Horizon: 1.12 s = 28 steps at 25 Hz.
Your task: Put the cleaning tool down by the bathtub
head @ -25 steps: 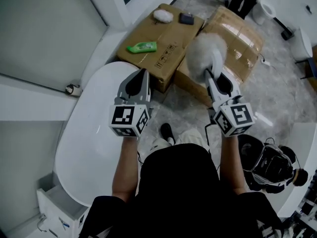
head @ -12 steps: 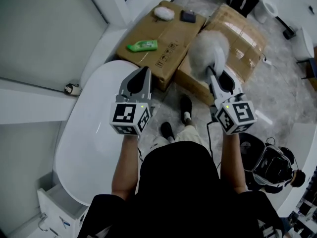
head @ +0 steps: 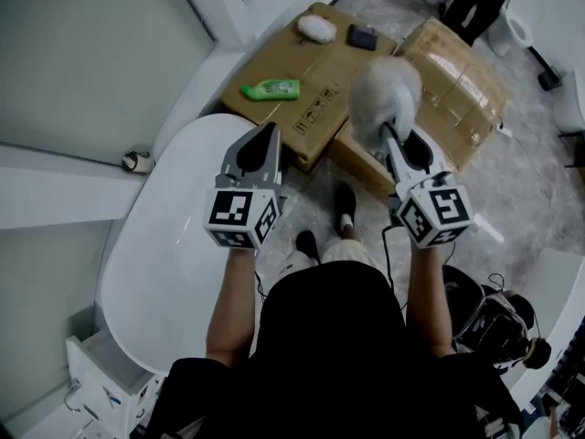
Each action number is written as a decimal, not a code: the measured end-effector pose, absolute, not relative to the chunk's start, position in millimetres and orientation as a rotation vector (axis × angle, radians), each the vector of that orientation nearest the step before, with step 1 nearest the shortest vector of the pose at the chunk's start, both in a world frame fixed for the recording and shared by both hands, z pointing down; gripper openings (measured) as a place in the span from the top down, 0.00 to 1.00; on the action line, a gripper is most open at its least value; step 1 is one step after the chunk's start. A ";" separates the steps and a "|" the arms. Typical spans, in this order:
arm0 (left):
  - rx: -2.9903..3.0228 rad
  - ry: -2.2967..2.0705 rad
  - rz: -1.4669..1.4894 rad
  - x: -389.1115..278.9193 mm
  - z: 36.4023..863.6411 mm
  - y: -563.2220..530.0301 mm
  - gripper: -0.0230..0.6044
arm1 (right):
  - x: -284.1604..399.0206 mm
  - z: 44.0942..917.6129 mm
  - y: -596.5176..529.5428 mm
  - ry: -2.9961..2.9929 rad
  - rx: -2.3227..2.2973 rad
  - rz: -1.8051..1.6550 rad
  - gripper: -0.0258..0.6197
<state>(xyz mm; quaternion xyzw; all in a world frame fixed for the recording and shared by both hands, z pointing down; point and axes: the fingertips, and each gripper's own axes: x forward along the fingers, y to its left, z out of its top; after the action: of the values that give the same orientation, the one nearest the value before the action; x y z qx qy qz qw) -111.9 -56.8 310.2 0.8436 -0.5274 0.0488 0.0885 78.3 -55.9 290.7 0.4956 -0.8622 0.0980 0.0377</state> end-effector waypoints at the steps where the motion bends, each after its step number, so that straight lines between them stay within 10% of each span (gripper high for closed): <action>1: 2.502 -1.576 0.147 -110.5 310.9 -64.1 0.97 | 79.4 292.0 -64.4 -2.648 1.510 0.307 0.81; 28: 2.222 -1.897 0.211 -79.8 324.7 -172.3 0.97 | 94.4 350.0 -240.6 -2.720 1.111 0.453 0.81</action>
<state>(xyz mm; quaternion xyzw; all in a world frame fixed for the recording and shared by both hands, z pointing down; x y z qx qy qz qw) -79.8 -172.3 324.7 0.7543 -0.6439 0.0717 0.1060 94.4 -240.6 350.0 0.3725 -0.9116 0.1520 0.0841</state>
